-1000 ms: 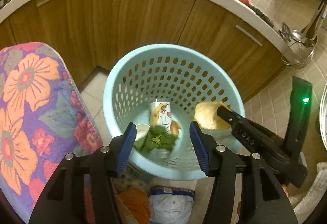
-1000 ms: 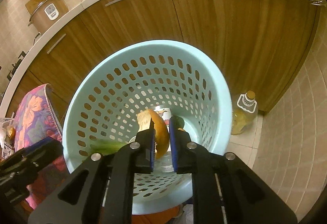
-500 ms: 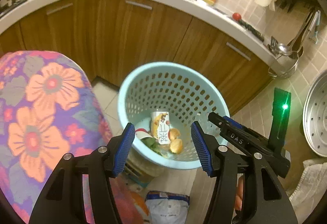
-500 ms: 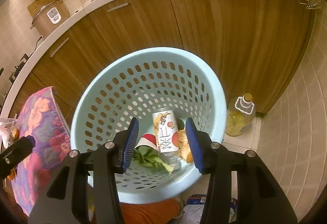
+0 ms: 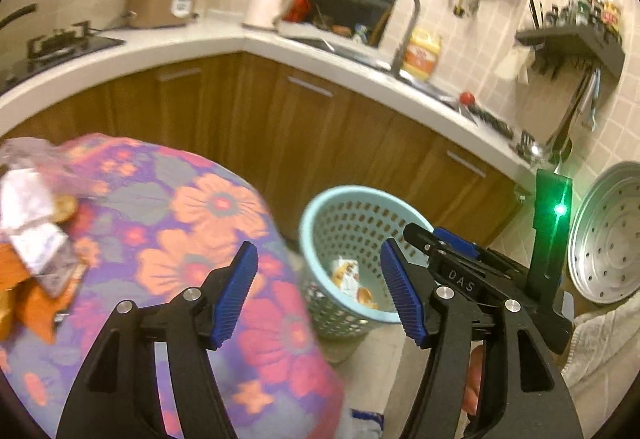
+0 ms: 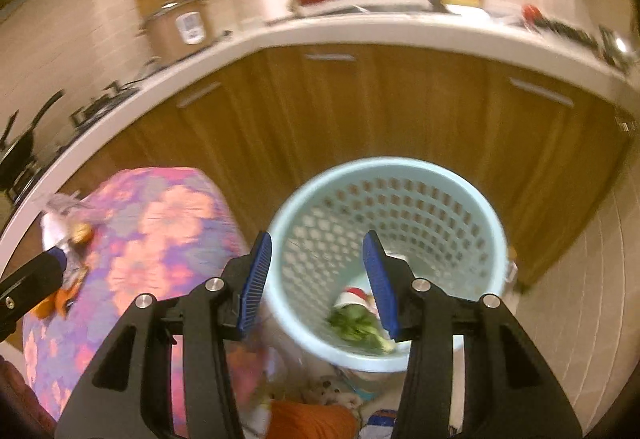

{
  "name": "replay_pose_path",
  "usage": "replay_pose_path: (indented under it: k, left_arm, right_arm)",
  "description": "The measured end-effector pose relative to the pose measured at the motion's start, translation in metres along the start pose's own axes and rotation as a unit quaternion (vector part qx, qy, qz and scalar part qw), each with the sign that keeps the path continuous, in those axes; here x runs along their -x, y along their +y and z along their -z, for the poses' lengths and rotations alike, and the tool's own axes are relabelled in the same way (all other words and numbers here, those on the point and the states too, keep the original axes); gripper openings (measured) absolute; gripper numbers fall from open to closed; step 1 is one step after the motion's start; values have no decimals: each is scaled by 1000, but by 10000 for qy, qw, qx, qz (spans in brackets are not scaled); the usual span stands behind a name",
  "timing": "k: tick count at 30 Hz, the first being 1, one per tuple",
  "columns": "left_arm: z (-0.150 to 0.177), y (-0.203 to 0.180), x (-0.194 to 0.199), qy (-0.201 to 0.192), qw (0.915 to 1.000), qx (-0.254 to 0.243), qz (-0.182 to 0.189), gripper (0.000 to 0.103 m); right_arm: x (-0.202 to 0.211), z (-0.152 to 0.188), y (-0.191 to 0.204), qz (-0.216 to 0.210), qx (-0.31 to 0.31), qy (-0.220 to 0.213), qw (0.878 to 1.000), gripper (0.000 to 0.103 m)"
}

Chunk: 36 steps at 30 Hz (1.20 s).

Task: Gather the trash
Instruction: 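Move both tools back over the table toward the carton and peel, then grasp orange peel with the left tool while the right grasps the white milk carton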

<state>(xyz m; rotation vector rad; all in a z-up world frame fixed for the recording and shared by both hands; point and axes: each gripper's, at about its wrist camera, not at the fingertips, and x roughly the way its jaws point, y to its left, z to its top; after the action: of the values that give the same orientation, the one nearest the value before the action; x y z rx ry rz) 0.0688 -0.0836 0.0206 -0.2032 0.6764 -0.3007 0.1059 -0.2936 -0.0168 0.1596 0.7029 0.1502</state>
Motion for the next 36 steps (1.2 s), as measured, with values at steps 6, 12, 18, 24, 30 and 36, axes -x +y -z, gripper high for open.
replay_pose_path:
  k: [6, 12, 18, 24, 30, 36]
  left_arm:
    - [5, 64, 58, -405, 9976, 295, -483, 69]
    - [18, 142, 110, -704, 9870, 682, -1277, 70]
    - [36, 213, 148, -799, 9732, 1047, -1886, 70]
    - [55, 262, 154, -463, 9717, 1161, -2005, 70]
    - [64, 284, 130, 62, 9814, 1058, -1599, 70]
    - [63, 293, 101, 459, 9829, 950, -1507, 64]
  right_arm:
    - [9, -1, 83, -471, 663, -111, 9966, 44]
    - [4, 8, 163, -846, 1347, -64, 9873, 45]
    - [-11, 19, 229, -1186, 1863, 92, 9753, 47]
    - [-29, 31, 284, -1403, 2375, 186, 9610, 60]
    - [-47, 39, 318, -1544, 2639, 264, 9518, 61]
    - [-67, 39, 323, -1642, 2613, 326, 9506, 66]
